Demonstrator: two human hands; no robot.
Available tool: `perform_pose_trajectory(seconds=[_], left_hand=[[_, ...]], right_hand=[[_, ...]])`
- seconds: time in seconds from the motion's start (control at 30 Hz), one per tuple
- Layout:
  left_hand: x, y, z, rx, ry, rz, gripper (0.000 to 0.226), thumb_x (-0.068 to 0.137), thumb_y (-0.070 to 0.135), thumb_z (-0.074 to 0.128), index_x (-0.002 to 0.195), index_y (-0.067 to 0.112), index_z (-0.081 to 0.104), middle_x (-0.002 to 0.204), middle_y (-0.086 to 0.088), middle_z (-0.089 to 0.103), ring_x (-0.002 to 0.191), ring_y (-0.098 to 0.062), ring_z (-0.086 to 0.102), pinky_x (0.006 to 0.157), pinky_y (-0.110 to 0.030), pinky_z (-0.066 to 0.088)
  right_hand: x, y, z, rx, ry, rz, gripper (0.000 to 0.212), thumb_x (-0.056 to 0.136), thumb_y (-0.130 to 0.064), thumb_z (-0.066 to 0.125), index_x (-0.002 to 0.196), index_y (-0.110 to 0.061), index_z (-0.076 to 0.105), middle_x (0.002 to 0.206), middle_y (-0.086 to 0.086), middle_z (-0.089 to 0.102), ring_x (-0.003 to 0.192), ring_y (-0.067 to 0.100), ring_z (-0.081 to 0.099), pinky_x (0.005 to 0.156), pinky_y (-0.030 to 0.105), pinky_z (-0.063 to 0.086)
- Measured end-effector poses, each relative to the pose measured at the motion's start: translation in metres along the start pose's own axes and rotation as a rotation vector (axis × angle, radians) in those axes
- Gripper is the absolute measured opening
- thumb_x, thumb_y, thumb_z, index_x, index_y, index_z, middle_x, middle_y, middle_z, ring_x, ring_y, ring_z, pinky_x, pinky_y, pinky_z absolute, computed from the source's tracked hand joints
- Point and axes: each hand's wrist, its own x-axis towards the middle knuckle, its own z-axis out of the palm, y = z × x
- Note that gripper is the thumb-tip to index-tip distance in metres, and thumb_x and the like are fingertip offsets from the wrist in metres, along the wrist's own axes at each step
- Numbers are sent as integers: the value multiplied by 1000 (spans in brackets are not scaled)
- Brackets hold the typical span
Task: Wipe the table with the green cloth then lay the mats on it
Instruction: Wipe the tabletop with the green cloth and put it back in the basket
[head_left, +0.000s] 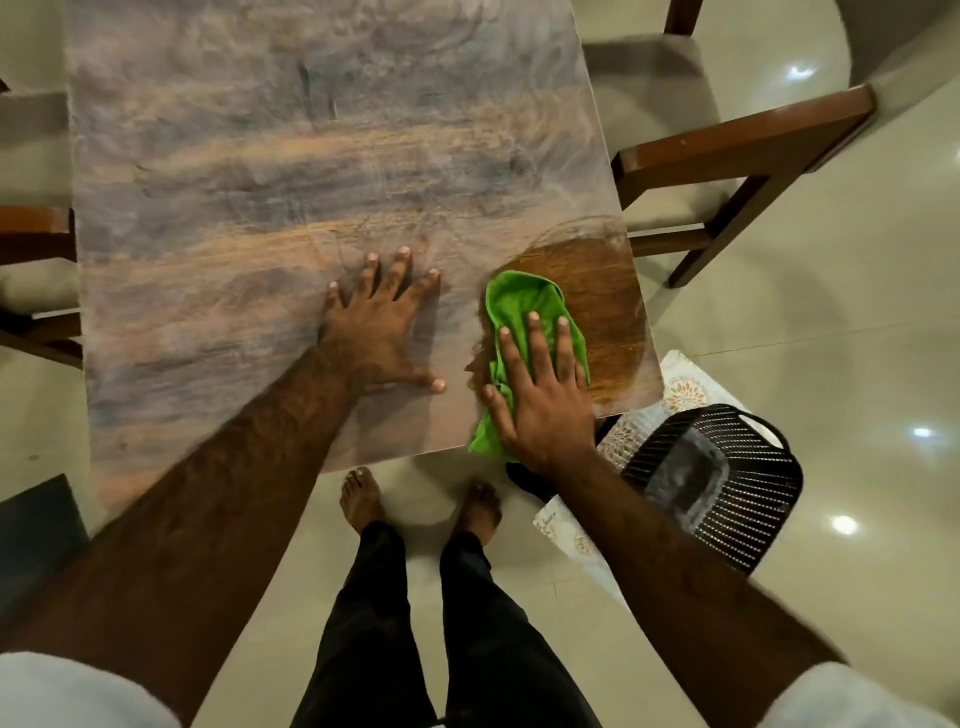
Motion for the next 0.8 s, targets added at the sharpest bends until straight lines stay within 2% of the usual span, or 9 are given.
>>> perform_pose_trajectory(seconds=[0.1, 0.2, 0.33, 0.47, 0.6, 0.7, 0.8], left_hand=[[2, 0, -1, 6, -19, 7, 157, 55, 100, 74, 169, 47, -19, 179, 4, -32, 168, -38, -19, 128, -78, 5], [3, -1, 1, 2, -23, 13, 157, 55, 102, 73, 169, 47, -20, 179, 4, -34, 167, -38, -21, 129, -78, 4], [4, 3, 0, 12, -35, -11, 159, 55, 99, 76, 169, 47, -20, 178, 4, -35, 167, -38, -22, 129, -78, 3], [4, 4, -1, 0, -39, -21, 158, 54, 98, 78, 168, 48, -20, 178, 6, -35, 167, -37, -23, 129, -77, 2], [4, 3, -1, -14, -31, -14, 159, 50, 102, 75, 167, 51, -20, 178, 8, -34, 167, -36, -22, 129, -77, 3], [5, 2, -1, -2, -28, -13, 159, 48, 106, 70, 167, 52, -21, 179, 8, -33, 168, -36, -19, 129, -77, 4], [4, 2, -1, 5, -25, -5, 160, 47, 107, 69, 166, 52, -22, 179, 7, -32, 168, -37, -18, 129, -78, 5]], right_hand=[[-1, 40, -5, -37, 8, 127, 83, 111, -69, 25, 178, -25, 8, 186, 12, -7, 170, 42, -10, 136, 64, 8], [19, 72, -16, -9, 36, 243, 81, 111, -68, 22, 177, -23, 14, 186, 11, 1, 171, 41, -3, 136, 65, 13], [58, 74, -27, 31, 73, 299, 78, 112, -65, 27, 177, -25, 13, 186, 12, 2, 170, 42, -2, 135, 64, 13], [55, 41, -20, 5, 57, 224, 80, 111, -67, 26, 178, -26, 9, 186, 12, -3, 170, 43, -7, 136, 64, 11], [-2, 25, -5, 12, 30, 103, 81, 111, -66, 30, 178, -25, 9, 186, 11, -6, 170, 42, -9, 135, 62, 14], [-32, 51, 0, 9, 36, 179, 82, 111, -67, 25, 178, -21, 12, 186, 11, -5, 171, 39, -9, 136, 62, 11], [-27, 82, -7, 14, 40, 310, 81, 112, -66, 21, 177, -19, 13, 186, 11, -2, 171, 37, -7, 136, 61, 14]])
